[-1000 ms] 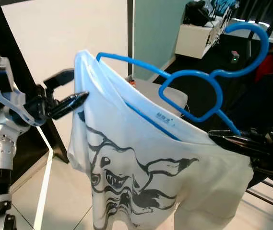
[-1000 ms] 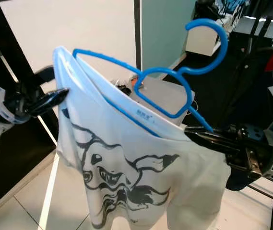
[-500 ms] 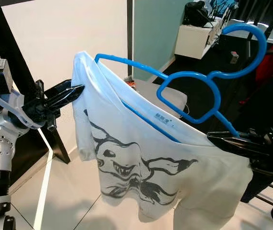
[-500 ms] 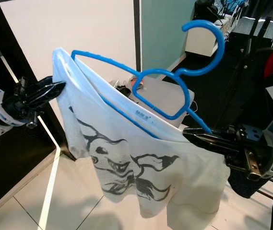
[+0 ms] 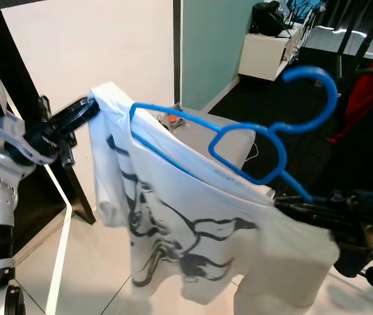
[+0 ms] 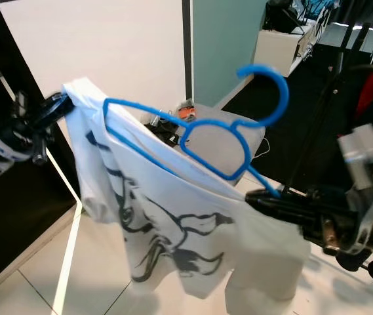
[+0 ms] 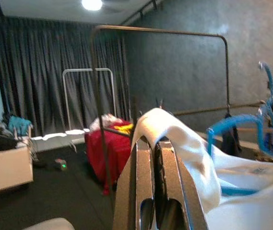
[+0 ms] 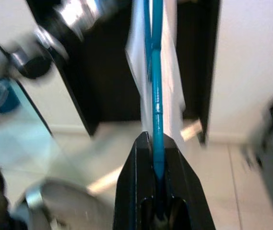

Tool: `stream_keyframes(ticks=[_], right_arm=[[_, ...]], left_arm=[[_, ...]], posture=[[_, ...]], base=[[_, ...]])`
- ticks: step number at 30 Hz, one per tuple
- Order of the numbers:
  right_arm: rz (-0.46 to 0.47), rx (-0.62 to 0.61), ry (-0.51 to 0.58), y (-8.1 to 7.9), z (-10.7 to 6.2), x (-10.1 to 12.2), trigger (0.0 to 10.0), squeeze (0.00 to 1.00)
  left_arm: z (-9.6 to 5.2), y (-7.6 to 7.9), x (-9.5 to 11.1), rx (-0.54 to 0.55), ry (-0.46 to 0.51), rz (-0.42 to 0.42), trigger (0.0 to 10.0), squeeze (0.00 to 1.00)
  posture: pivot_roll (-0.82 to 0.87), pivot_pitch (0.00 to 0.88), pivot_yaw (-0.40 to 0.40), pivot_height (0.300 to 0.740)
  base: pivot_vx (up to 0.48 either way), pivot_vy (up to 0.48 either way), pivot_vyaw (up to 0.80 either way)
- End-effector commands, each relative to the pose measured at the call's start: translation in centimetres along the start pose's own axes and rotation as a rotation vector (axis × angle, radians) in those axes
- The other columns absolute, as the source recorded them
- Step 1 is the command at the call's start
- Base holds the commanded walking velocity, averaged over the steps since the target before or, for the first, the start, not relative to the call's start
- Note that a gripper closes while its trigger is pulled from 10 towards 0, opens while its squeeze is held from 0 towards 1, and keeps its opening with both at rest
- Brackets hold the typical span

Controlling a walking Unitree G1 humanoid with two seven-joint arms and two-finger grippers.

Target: Hang hanger

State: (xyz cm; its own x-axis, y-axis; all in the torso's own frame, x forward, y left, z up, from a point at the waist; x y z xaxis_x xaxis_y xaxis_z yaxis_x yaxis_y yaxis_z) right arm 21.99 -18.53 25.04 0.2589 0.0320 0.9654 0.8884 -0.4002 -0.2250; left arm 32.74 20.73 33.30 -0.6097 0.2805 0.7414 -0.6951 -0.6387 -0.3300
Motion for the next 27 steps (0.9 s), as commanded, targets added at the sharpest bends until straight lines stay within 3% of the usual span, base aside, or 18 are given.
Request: stream_keyframes(ticks=[1, 5, 10, 11, 13, 19, 21, 22, 24, 25, 27], right_arm=[[-0.001, -0.022, -0.049, 0.2, 0.2, -0.9, 0.0, 0.00], [0.004, -0.028, -0.043, 0.1, 0.0, -0.9, 0.0, 0.00], [-0.028, 0.026, 0.071, -1.1, -0.5, 1.3, 0.0, 0.00], [-0.028, 0.026, 0.071, -1.1, -0.5, 1.3, 0.0, 0.00], [-0.032, 0.046, 0.066, -1.5, -0.5, 1.4, 0.0, 0.00], [-0.028, 0.052, 0.017, -1.5, -0.3, 0.7, 0.0, 0.00], [-0.028, 0.052, 0.017, -1.5, -0.3, 0.7, 0.0, 0.00], [-0.013, 0.025, -0.076, -1.1, -0.2, -0.9, 0.0, 0.00], [-0.013, 0.025, -0.076, -1.1, -0.2, -0.9, 0.0, 0.00], [0.002, -0.013, -0.165, -0.5, 0.0, -2.6, 0.0, 0.00], [0.002, -0.013, -0.165, -0.5, 0.0, -2.6, 0.0, 0.00]], left_arm=[[-0.3, -1.4, 1.7, 0.069, 0.050, 0.056, 0.0, 0.00], [-0.4, -2.5, 2.1, 0.138, 0.058, 0.079, 0.0, 0.00], [-0.9, -3.8, 0.1, 0.262, -0.007, 0.057, 0.0, 0.00], [-0.9, -3.8, 0.1, 0.262, -0.007, 0.057, 0.0, 0.00], [-1.4, -5.1, -1.9, 0.394, -0.086, 0.037, 0.0, 0.00], [-1.9, -6.2, -3.3, 0.512, -0.100, -0.022, 0.0, 0.00], [-1.9, -6.2, -3.3, 0.512, -0.100, -0.022, 0.0, 0.00], [-1.6, -6.0, -3.6, 0.511, -0.092, -0.033, 0.0, 0.00], [-1.6, -6.0, -3.6, 0.511, -0.092, -0.033, 0.0, 0.00], [0.0, -4.5, -2.5, 0.398, -0.022, -0.064, 0.5, 0.00], [0.0, -4.5, -2.5, 0.398, -0.022, -0.064, 0.5, 0.00]], posture=[[-0.09, 0.064, 0.006, 0.740], [-0.09, 0.064, 0.008, 0.740], [-0.09, 0.066, 0.011, 0.740], [-0.09, 0.066, 0.011, 0.740], [-0.10, 0.064, 0.011, 0.740], [-0.10, 0.064, 0.010, 0.740], [-0.10, 0.064, 0.010, 0.740], [-0.10, 0.064, 0.007, 0.740], [-0.10, 0.064, 0.007, 0.740], [-0.10, 0.064, 0.007, 0.740], [-0.10, 0.064, 0.007, 0.740]], base=[[0.000, 0.000, 0.00], [0.000, 0.000, 0.00], [0.000, 0.000, 0.00], [0.000, 0.000, 0.00], [0.000, 0.000, 0.00], [0.000, 0.000, 0.00], [0.000, 0.000, 0.00], [0.000, 0.000, 0.00], [0.000, 0.000, 0.00], [0.000, 0.000, 0.00], [0.000, 0.000, 0.00]])
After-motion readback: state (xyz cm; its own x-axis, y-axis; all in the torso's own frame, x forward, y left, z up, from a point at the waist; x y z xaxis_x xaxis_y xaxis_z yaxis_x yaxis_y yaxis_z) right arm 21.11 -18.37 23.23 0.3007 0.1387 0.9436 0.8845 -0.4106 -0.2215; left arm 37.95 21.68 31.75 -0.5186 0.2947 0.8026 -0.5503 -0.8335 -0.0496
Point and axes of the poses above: a point about 5 cm out from each wrist's last joint towards the gripper, its own z axis pointing out of the wrist towards the gripper, its own x axis along the axis of the wrist's last joint, y = z × x, the point moved 5 cm from there along z, pointing out of the wrist towards the gripper, and after that the axes turned 11 degrees about z, right-handed, at the moved point
